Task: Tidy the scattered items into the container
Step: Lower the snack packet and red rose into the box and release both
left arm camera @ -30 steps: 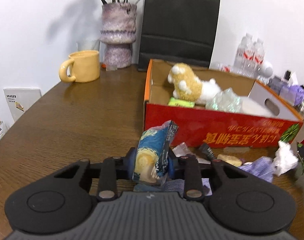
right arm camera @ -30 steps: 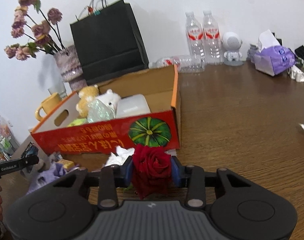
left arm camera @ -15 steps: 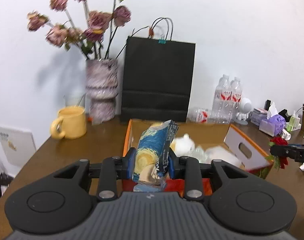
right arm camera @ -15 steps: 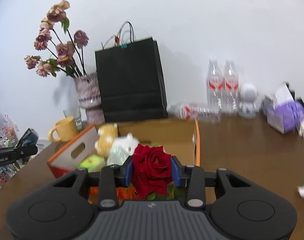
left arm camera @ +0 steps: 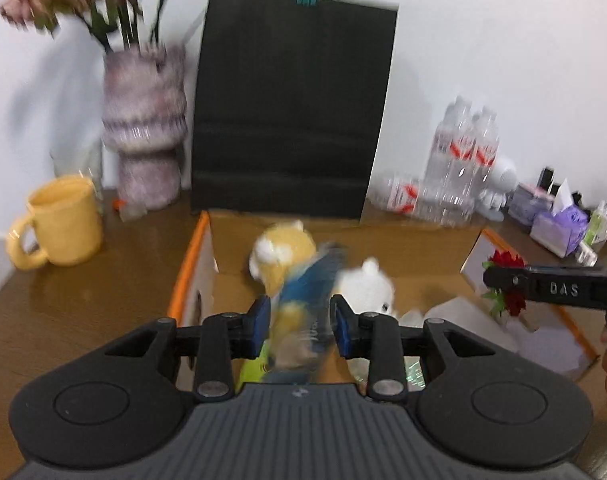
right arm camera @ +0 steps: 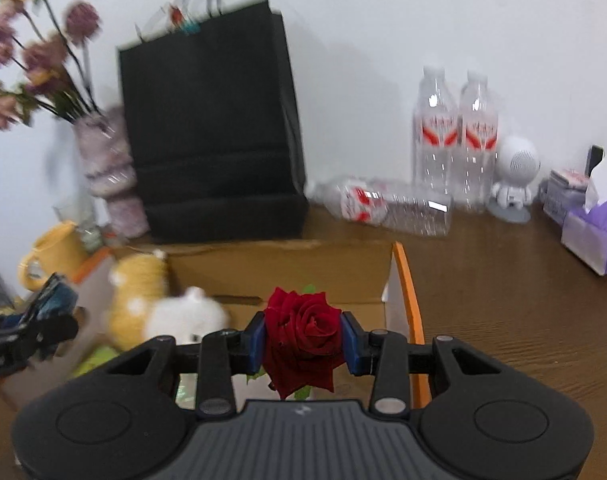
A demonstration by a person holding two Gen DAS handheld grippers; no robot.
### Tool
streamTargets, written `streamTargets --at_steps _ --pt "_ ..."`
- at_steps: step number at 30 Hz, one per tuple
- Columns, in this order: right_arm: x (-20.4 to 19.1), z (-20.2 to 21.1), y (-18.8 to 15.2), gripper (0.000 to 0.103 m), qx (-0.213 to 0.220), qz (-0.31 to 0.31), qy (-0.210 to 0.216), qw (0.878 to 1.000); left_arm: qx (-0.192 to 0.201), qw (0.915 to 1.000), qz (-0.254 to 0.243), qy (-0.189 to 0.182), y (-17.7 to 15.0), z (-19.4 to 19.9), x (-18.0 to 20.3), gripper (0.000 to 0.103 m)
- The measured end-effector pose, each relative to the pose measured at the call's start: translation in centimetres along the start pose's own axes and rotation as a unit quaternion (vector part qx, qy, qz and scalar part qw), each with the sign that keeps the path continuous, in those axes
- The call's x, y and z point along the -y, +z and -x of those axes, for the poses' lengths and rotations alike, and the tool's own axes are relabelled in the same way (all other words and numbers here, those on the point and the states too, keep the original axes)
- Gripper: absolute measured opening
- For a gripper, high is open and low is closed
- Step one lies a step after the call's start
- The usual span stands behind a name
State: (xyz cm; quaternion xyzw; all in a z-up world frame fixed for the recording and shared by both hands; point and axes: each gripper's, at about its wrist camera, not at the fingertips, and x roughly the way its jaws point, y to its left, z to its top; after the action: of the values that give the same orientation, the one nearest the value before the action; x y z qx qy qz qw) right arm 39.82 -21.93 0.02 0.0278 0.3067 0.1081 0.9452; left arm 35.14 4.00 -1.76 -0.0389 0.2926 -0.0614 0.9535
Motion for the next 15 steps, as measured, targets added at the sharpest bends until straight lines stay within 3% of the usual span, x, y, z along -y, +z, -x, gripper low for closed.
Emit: streamTargets --at_steps 4,7,10,12,15 --pt "-0.1 -2.3 0.0 0.037 -0.023 0.016 -0.015 1.0 -0.023 0.9997 -0.001 0.0 -0.5 -1.9 -0.5 0.033" --pt "0.0 -2.4 0.1 0.043 -0.03 0.016 -0.002 0.999 -0.027 0.9996 -0.001 -0.006 -0.6 -2.1 -0.6 0.04" --pt "0.1 -1.8 0.0 0.055 -0.027 0.014 0.012 0.999 -0.017 0.9997 -0.005 -0.014 -0.4 -1.1 0.0 0.059" --pt "-0.1 -0.8 0.2 0.067 -0.014 0.012 0.018 1.0 0.002 0.9999 -0.01 -0.004 -0.2 0.2 0.5 0.088" --pt "-0.6 1.9 0.2 0.084 0.015 0.016 0.03 0.999 0.036 0.9993 -0.008 0.0 0.2 2.8 0.9 0.103"
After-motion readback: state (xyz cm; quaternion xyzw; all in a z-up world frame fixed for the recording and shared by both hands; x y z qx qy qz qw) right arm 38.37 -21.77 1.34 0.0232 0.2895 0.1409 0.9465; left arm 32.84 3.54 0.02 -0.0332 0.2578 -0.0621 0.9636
